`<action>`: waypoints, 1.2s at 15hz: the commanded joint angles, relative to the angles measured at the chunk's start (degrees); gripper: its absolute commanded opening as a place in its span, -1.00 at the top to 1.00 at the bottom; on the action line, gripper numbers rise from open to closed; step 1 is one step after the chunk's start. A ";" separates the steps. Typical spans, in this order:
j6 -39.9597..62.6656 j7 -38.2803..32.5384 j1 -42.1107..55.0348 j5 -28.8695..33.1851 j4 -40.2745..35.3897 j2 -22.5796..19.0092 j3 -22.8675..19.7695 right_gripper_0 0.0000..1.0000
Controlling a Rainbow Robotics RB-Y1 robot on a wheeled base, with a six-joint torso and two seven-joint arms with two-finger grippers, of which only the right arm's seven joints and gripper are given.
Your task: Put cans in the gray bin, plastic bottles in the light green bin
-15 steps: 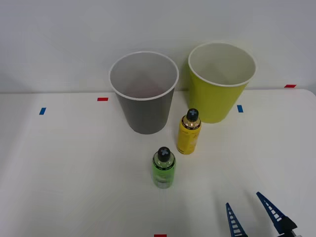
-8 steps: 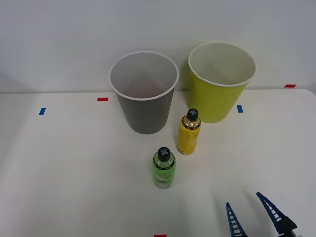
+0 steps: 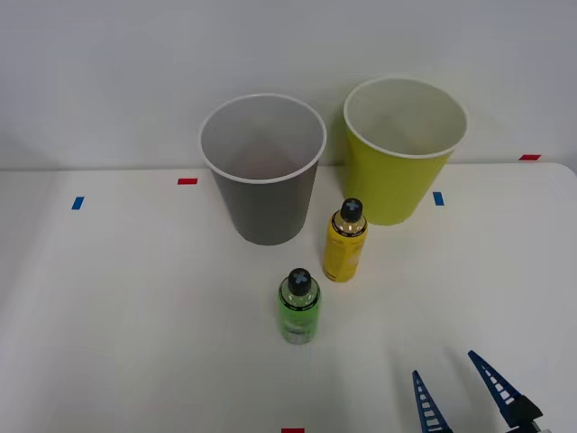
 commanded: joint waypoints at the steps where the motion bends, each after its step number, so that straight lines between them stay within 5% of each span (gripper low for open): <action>1: 0.00 0.00 0.00 0.00 0.00 0.00 0.00 -0.66; 18: 0.00 0.00 0.00 0.00 0.00 0.00 0.00 -0.67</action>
